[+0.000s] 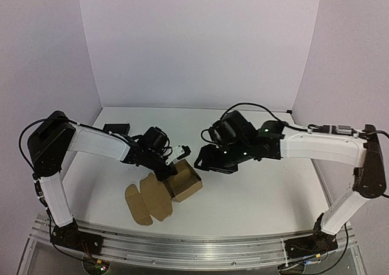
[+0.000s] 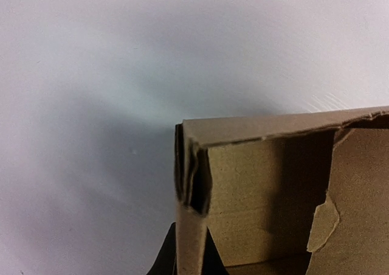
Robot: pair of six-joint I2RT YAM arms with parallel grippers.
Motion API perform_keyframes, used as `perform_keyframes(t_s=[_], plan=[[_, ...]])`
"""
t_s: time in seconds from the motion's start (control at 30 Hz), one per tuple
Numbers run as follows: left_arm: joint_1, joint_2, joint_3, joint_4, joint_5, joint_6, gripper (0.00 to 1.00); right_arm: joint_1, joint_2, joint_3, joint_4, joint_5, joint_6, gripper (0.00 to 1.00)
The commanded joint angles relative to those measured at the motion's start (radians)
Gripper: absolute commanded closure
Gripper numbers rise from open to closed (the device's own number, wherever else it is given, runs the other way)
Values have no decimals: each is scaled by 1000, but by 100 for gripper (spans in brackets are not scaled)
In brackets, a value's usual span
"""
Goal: Fold the paper box
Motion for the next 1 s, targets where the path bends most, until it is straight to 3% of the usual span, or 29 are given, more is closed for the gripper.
perform_keyframes(t_s=[0.0, 0.17, 0.33, 0.47, 0.7, 0.77, 0.97], plan=[[2, 25, 60, -197, 160, 186, 100, 9, -130, -129, 136, -153, -366, 40], [2, 90, 154, -384, 223, 349, 100, 60, -139, -167, 208, -244, -973, 36], [2, 148, 236, -472, 199, 421, 100, 156, 24, -53, 136, -238, -1399, 34], [2, 180, 290, -499, 187, 437, 100, 196, 152, 53, 59, -219, -1502, 30], [-1, 210, 329, -520, 185, 446, 100, 210, 349, 190, 33, -42, -1491, 32], [-4, 218, 342, -531, 189, 446, 99, 210, 398, 220, 26, 2, -1485, 36], [-7, 232, 374, -545, 181, 457, 97, 210, 497, 268, 13, 59, -1445, 62]])
